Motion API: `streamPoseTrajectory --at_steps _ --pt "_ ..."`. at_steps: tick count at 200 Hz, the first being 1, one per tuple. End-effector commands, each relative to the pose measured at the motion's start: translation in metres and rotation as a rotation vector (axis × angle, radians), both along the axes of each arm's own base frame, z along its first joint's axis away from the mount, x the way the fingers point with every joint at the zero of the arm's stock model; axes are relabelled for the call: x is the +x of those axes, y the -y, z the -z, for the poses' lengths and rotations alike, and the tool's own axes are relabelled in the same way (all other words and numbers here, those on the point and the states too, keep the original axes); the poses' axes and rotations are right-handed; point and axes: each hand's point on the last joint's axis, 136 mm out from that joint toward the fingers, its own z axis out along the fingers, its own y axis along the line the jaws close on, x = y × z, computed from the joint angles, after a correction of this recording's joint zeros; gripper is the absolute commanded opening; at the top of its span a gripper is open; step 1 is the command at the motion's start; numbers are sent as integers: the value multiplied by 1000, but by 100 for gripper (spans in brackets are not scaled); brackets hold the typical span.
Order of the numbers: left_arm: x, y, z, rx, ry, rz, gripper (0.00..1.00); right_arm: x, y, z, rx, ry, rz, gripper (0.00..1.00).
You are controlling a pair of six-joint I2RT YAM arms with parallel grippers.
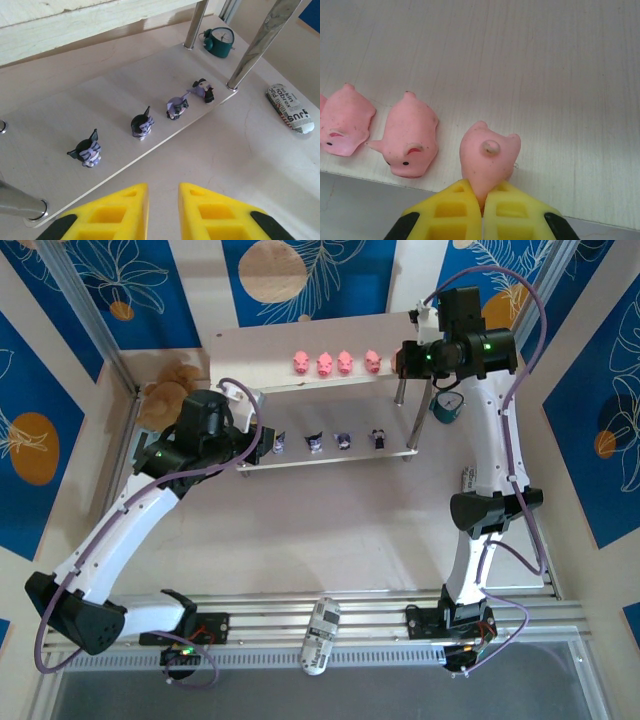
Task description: Place and organize the plastic toys onto the shelf
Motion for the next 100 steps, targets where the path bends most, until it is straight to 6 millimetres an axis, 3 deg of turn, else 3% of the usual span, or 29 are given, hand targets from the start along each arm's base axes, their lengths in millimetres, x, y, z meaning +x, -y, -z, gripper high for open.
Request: streamPoseTrajectory --at_steps 1,31,100 --pt "1 -2 -3 -12 16 14 24 1 -7 6 0 -16 -29 15" --pt "1 -5 -2 -10 15 11 24 5 -9 5 0 -5 -24 28" --pt "2 -7 1 -10 14 11 23 12 -7 5 -12 14 -7 38"
